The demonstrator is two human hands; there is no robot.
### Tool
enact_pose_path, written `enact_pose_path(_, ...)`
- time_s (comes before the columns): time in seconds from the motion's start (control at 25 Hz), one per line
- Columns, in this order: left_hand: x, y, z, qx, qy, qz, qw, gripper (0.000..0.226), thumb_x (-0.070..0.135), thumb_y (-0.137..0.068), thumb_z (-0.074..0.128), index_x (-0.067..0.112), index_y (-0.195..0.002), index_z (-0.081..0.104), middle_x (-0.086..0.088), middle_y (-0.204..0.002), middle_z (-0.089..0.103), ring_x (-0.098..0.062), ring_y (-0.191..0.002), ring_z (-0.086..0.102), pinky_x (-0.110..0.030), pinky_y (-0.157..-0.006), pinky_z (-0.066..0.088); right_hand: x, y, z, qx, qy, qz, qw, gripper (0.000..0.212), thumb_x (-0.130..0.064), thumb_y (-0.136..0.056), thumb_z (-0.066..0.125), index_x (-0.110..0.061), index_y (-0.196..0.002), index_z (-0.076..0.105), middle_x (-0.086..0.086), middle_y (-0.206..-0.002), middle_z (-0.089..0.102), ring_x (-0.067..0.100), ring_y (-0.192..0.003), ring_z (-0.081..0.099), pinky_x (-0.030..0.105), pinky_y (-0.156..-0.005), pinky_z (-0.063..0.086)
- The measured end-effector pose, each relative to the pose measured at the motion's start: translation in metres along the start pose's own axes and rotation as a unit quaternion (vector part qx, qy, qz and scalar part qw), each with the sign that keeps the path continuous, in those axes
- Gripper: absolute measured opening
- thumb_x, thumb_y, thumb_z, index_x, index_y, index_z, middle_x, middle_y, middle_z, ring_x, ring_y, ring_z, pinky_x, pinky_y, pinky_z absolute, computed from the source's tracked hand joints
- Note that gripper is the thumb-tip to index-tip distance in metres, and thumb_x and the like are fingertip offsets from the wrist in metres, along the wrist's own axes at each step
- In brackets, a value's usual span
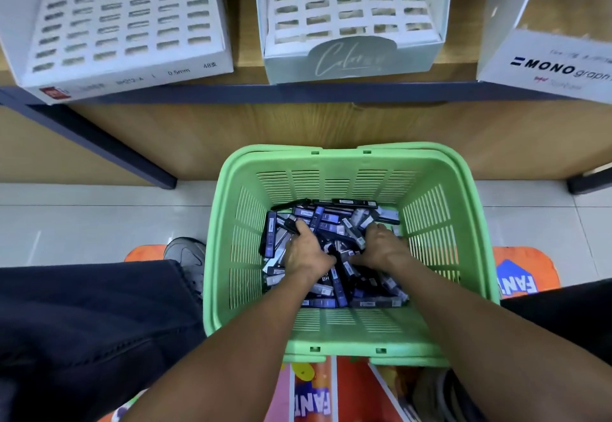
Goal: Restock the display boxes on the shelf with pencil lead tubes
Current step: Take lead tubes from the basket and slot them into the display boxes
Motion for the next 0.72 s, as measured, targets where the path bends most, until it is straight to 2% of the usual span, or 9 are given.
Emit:
enact_pose_path(0.12,-0.003,-0.003,0.000,-0.032,0.049,-0.007,0.998,0.086,0.021,-0.076,0.085,0.025,-0.130,0.018,-0.001,-0.096,0.055,-0.024,-0.087,0.065,-0.042,-0.075,0.060,-0.001,-0.002,0.008,-0.016,-0.071,0.007,0.997,0.081,-0.061,-0.080,0.074,-0.011,-0.136,0.043,0.011,-0.135,0.054,0.029,-0.123,0.055,0.044,-0.100,0.048)
enact_pose_path(0.2,-0.003,-0.004,0.004,-0.060,0.076,-0.007,0.995,0.089,0.023,-0.076,0.085,0.027,-0.133,0.017,-0.001,-0.106,0.057,-0.023,-0.094,0.065,-0.044,-0.084,0.059,0.001,-0.004,0.015,-0.041,-0.184,0.025,0.982,0.065,-0.052,-0.078,0.081,-0.012,-0.120,0.051,0.006,-0.119,0.061,0.025,-0.106,0.060,0.036,-0.086,0.050)
enact_pose_path(0.24,-0.002,-0.004,0.006,-0.077,0.091,-0.002,0.993,0.091,0.024,-0.075,0.085,0.028,-0.136,0.017,-0.002,-0.114,0.059,-0.023,-0.100,0.064,-0.044,-0.089,0.057,0.001,-0.003,0.017,-0.048,-0.234,0.033,0.971,0.061,-0.048,-0.076,0.085,-0.013,-0.116,0.054,0.005,-0.115,0.064,0.024,-0.101,0.061,0.034,-0.083,0.051)
enact_pose_path(0.36,0.002,-0.004,0.012,-0.117,0.128,0.011,0.985,0.103,0.026,-0.074,0.083,0.034,-0.148,0.013,-0.002,-0.131,0.057,-0.025,-0.118,0.057,-0.043,-0.103,0.049,0.004,-0.003,0.023,-0.063,-0.316,0.054,0.945,0.070,-0.042,-0.069,0.091,-0.011,-0.120,0.054,0.006,-0.117,0.065,0.025,-0.107,0.063,0.037,-0.090,0.054)
enact_pose_path(0.4,0.003,-0.003,0.013,-0.130,0.146,0.015,0.981,0.104,0.025,-0.074,0.082,0.035,-0.150,0.012,-0.001,-0.132,0.056,-0.025,-0.121,0.056,-0.043,-0.105,0.047,0.004,-0.001,0.023,-0.067,-0.345,0.056,0.934,0.069,-0.036,-0.070,0.091,-0.010,-0.122,0.053,0.006,-0.116,0.065,0.024,-0.106,0.064,0.035,-0.088,0.054)
enact_pose_path(0.48,0.004,-0.003,0.017,-0.151,0.184,0.018,0.971,0.104,0.027,-0.071,0.082,0.037,-0.150,0.014,0.001,-0.126,0.060,-0.022,-0.118,0.058,-0.043,-0.106,0.046,0.003,0.005,0.023,-0.079,-0.418,0.050,0.904,0.055,-0.019,-0.077,0.086,-0.009,-0.121,0.055,0.006,-0.109,0.069,0.021,-0.098,0.068,0.032,-0.078,0.054)
enact_pose_path(0.56,0.003,-0.005,0.019,-0.152,0.211,0.012,0.965,0.103,0.035,-0.065,0.081,0.040,-0.147,0.019,0.002,-0.120,0.065,-0.020,-0.112,0.063,-0.043,-0.103,0.050,-0.005,0.015,0.019,-0.096,-0.472,0.036,0.876,0.039,-0.002,-0.082,0.076,-0.010,-0.116,0.060,0.008,-0.102,0.073,0.023,-0.094,0.070,0.036,-0.079,0.057)
enact_pose_path(0.64,0.006,-0.007,0.021,-0.147,0.245,0.009,0.958,0.097,0.030,-0.068,0.082,0.036,-0.145,0.023,0.002,-0.116,0.069,-0.018,-0.107,0.066,-0.042,-0.100,0.053,-0.015,0.021,0.018,-0.113,-0.504,0.020,0.856,0.039,0.011,-0.082,0.067,-0.010,-0.114,0.059,0.011,-0.103,0.073,0.028,-0.099,0.069,0.042,-0.089,0.058)
enact_pose_path(0.72,0.008,-0.006,0.020,-0.119,0.269,0.017,0.956,0.088,0.026,-0.071,0.087,0.029,-0.139,0.032,0.005,-0.109,0.072,-0.014,-0.104,0.068,-0.039,-0.100,0.053,-0.023,0.026,0.016,-0.130,-0.534,0.000,0.835,0.044,0.016,-0.081,0.065,-0.007,-0.118,0.057,0.011,-0.108,0.072,0.027,-0.105,0.066,0.038,-0.089,0.055)
Point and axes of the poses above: each hand's wrist, its own y-axis away from the middle knuckle, its own z-axis out of the palm, x = y × z, the point moved 8 cm from there along -y, towards the middle knuckle
